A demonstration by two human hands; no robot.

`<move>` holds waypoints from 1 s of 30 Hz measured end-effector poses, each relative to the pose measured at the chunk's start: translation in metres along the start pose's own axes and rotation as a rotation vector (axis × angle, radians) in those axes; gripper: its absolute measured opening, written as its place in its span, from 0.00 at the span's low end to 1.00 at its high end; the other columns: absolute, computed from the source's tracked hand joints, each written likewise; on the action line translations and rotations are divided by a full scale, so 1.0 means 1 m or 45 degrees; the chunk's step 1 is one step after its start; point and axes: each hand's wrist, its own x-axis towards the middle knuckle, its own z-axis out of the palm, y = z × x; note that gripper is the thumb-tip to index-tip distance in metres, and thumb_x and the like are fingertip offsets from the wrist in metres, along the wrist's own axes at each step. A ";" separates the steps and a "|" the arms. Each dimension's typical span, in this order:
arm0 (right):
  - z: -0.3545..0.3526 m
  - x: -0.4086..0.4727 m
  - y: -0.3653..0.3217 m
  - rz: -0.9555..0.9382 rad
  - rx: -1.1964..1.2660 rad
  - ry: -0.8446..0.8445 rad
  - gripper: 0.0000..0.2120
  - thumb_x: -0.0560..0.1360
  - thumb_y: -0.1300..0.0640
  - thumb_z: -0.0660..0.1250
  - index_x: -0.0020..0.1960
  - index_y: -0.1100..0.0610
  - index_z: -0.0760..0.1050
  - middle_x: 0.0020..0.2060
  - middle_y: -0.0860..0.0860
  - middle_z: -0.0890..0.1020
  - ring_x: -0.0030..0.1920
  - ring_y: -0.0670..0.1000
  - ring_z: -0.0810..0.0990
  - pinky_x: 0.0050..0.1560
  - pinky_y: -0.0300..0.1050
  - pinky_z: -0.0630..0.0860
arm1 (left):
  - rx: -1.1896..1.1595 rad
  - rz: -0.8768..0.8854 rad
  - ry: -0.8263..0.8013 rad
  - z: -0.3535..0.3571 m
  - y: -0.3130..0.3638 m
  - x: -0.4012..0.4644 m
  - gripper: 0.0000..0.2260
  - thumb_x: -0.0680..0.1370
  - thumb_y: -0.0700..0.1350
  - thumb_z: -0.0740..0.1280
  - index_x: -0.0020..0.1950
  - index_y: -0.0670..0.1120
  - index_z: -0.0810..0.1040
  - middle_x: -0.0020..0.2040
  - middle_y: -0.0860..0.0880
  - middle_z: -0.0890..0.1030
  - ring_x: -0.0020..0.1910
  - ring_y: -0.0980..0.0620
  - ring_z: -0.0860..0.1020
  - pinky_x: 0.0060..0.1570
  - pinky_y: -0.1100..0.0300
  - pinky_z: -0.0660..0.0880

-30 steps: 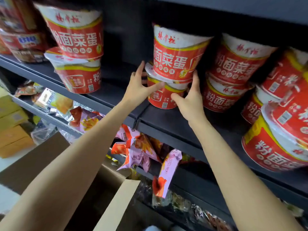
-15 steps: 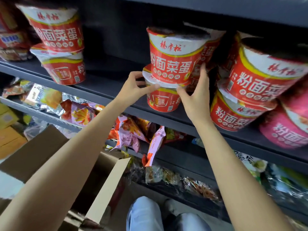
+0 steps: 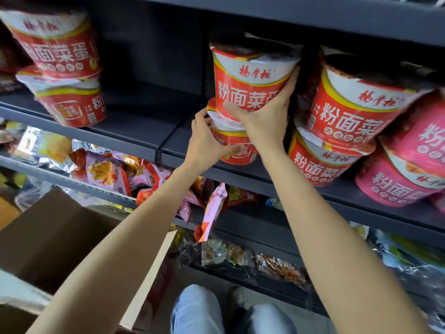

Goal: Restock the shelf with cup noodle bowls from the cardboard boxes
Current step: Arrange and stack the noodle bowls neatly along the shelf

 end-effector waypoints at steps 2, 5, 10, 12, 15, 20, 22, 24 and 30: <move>-0.007 0.004 0.008 -0.001 0.084 -0.074 0.62 0.57 0.37 0.77 0.77 0.54 0.43 0.70 0.53 0.66 0.69 0.52 0.69 0.67 0.58 0.69 | 0.003 0.003 0.005 0.004 0.001 -0.001 0.49 0.59 0.56 0.82 0.72 0.50 0.57 0.69 0.48 0.66 0.65 0.53 0.72 0.61 0.51 0.75; -0.020 0.009 0.016 0.026 0.154 -0.214 0.60 0.59 0.43 0.79 0.77 0.55 0.44 0.69 0.52 0.68 0.67 0.49 0.71 0.66 0.50 0.72 | 0.001 0.001 -0.033 0.005 0.002 -0.001 0.48 0.60 0.56 0.82 0.71 0.49 0.57 0.69 0.48 0.67 0.64 0.52 0.73 0.61 0.51 0.76; -0.034 0.002 0.026 0.044 0.175 -0.259 0.47 0.69 0.49 0.75 0.77 0.56 0.49 0.69 0.50 0.69 0.66 0.44 0.70 0.62 0.34 0.68 | -0.080 0.001 -0.145 -0.004 -0.003 -0.002 0.42 0.67 0.45 0.79 0.73 0.48 0.58 0.68 0.49 0.68 0.60 0.55 0.74 0.50 0.68 0.75; -0.036 -0.008 0.028 -0.002 0.123 -0.182 0.43 0.72 0.50 0.73 0.77 0.56 0.50 0.71 0.50 0.67 0.68 0.43 0.67 0.61 0.27 0.65 | -0.123 -0.040 -0.173 -0.009 -0.006 0.002 0.46 0.68 0.43 0.78 0.76 0.49 0.52 0.71 0.48 0.66 0.59 0.56 0.73 0.53 0.67 0.72; -0.037 -0.018 0.025 -0.048 0.033 -0.110 0.41 0.74 0.52 0.71 0.77 0.57 0.49 0.73 0.51 0.64 0.72 0.47 0.64 0.65 0.33 0.63 | -0.086 -0.046 -0.342 -0.009 -0.001 0.012 0.53 0.68 0.42 0.78 0.78 0.49 0.40 0.76 0.49 0.59 0.66 0.58 0.67 0.61 0.63 0.66; -0.040 -0.016 0.018 -0.085 -0.034 -0.066 0.42 0.72 0.51 0.72 0.77 0.58 0.51 0.73 0.53 0.64 0.72 0.49 0.64 0.69 0.43 0.65 | -0.163 -0.040 -0.478 0.000 0.003 0.018 0.48 0.68 0.38 0.77 0.77 0.49 0.49 0.66 0.55 0.70 0.56 0.71 0.73 0.48 0.75 0.73; -0.042 -0.025 0.021 -0.119 -0.105 -0.066 0.42 0.73 0.50 0.72 0.77 0.58 0.52 0.73 0.53 0.64 0.72 0.50 0.63 0.69 0.41 0.63 | -0.188 -0.036 -0.375 0.005 0.002 0.012 0.45 0.67 0.39 0.78 0.76 0.48 0.54 0.65 0.55 0.71 0.56 0.71 0.73 0.48 0.75 0.73; -0.043 -0.044 0.029 -0.154 -0.148 -0.037 0.37 0.74 0.51 0.70 0.76 0.58 0.55 0.72 0.54 0.64 0.73 0.50 0.62 0.68 0.36 0.60 | -0.209 -0.009 -0.255 0.010 0.003 0.002 0.46 0.65 0.41 0.80 0.76 0.47 0.55 0.66 0.53 0.72 0.57 0.68 0.74 0.50 0.73 0.73; -0.028 -0.085 0.059 -0.069 -0.099 -0.127 0.40 0.72 0.65 0.69 0.77 0.56 0.51 0.74 0.52 0.60 0.73 0.48 0.60 0.63 0.23 0.60 | -0.110 0.016 -0.016 0.026 0.013 -0.021 0.52 0.61 0.56 0.80 0.76 0.49 0.53 0.71 0.51 0.68 0.68 0.55 0.70 0.63 0.61 0.71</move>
